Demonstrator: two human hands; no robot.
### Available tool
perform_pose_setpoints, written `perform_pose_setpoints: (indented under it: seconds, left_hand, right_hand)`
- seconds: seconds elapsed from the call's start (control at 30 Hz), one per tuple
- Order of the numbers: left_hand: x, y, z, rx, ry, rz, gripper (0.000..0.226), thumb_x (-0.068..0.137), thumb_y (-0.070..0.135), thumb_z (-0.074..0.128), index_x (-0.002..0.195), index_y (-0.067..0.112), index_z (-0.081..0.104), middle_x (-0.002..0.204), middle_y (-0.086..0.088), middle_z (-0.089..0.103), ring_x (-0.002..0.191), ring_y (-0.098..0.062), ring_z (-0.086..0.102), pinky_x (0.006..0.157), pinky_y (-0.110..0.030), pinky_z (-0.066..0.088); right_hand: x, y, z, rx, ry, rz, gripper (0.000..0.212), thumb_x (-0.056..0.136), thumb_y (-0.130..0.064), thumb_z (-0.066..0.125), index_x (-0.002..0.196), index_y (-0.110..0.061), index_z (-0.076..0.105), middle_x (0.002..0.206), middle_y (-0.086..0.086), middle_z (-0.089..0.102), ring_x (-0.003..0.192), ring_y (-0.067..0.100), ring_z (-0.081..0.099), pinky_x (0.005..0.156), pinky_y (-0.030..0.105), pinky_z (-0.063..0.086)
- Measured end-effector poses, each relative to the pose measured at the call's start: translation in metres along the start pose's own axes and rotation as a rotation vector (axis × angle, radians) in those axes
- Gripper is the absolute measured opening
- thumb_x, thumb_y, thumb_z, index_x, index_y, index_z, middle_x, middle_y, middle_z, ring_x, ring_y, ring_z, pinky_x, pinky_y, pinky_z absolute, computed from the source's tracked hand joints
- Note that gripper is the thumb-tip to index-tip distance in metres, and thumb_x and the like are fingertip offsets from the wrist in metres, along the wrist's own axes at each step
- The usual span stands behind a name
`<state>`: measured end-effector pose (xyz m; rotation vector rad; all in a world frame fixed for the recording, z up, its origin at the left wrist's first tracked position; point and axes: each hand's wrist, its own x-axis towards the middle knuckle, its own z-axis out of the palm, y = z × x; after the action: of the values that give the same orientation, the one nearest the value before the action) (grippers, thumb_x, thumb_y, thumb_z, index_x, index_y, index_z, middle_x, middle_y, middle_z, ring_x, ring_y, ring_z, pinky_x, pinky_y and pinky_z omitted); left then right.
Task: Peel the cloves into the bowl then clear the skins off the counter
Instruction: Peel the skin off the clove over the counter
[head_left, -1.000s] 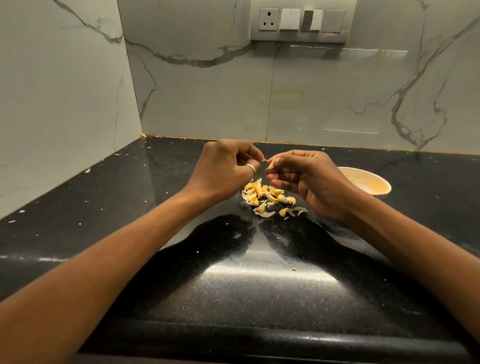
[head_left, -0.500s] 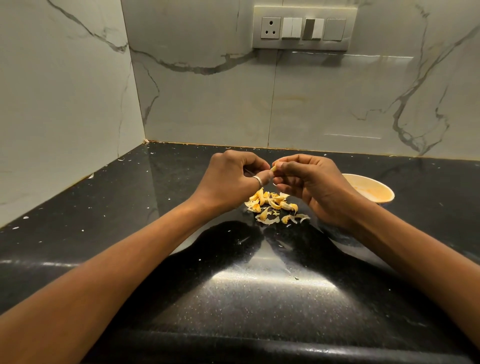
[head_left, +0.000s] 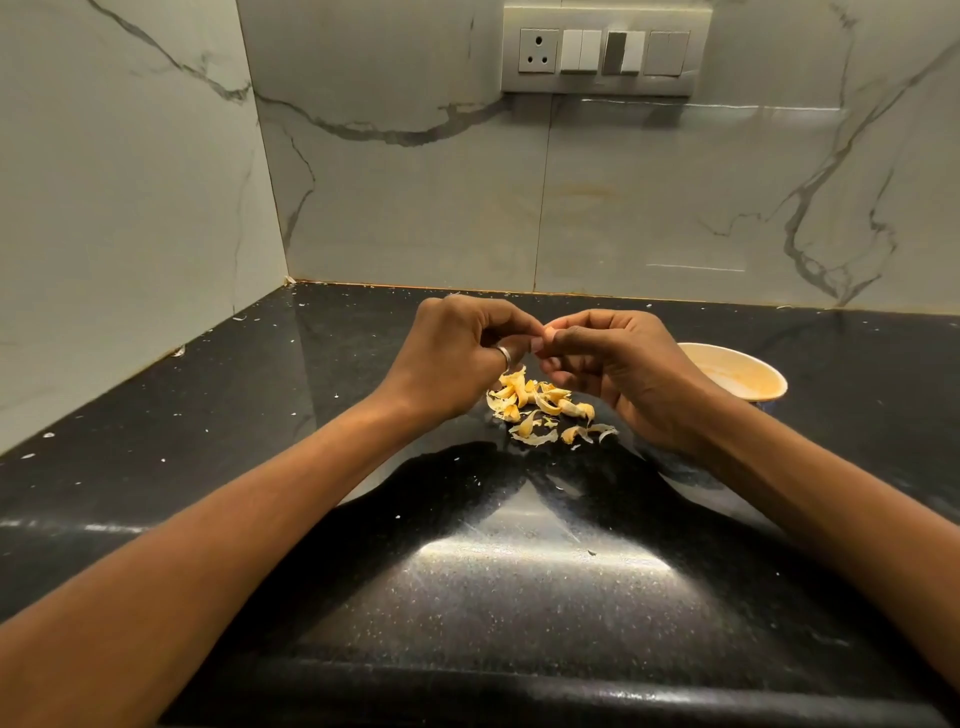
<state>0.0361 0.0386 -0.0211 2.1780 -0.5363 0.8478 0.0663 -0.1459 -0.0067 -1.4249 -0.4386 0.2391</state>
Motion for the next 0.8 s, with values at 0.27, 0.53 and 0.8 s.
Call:
perform_pose_setpoints:
  seconds: [0.27, 0.53, 0.8]
  left_hand:
    - [0.0006, 0.0016, 0.0014, -0.023, 0.035, -0.149, 0.012, 0.099, 0.012, 0.061, 0.102, 0.008, 0.071, 0.079, 0.004, 0.071, 0.067, -0.008, 0.071, 0.054, -0.028, 0.06]
    - [0.0004, 0.0033, 0.0008, 0.029, -0.014, -0.165, 0.011, 0.092, 0.011, 0.069, 0.102, 0.011, 0.075, 0.074, 0.012, 0.067, 0.059, 0.002, 0.064, 0.058, -0.019, 0.055]
    - [-0.0018, 0.0055, 0.0049, -0.033, -0.031, -0.188, 0.011, 0.092, 0.016, 0.072, 0.098, 0.009, 0.076, 0.069, 0.001, 0.071, 0.06, -0.011, 0.071, 0.051, -0.035, 0.061]
  right_hand:
    - [0.0008, 0.001, -0.0022, -0.049, -0.002, -0.028, 0.011, 0.092, -0.001, 0.064, 0.101, 0.003, 0.068, 0.085, 0.015, 0.07, 0.07, 0.019, 0.066, 0.064, 0.025, 0.058]
    - [0.0027, 0.0016, -0.0058, -0.099, 0.01, -0.044, 0.017, 0.095, -0.005, 0.061, 0.11, 0.0, 0.068, 0.093, 0.012, 0.072, 0.075, 0.017, 0.068, 0.065, 0.027, 0.057]
    - [0.0054, 0.0071, -0.0043, -0.123, -0.023, -0.064, 0.013, 0.096, -0.003, 0.06, 0.105, -0.001, 0.069, 0.09, 0.014, 0.07, 0.076, 0.016, 0.066, 0.066, 0.024, 0.057]
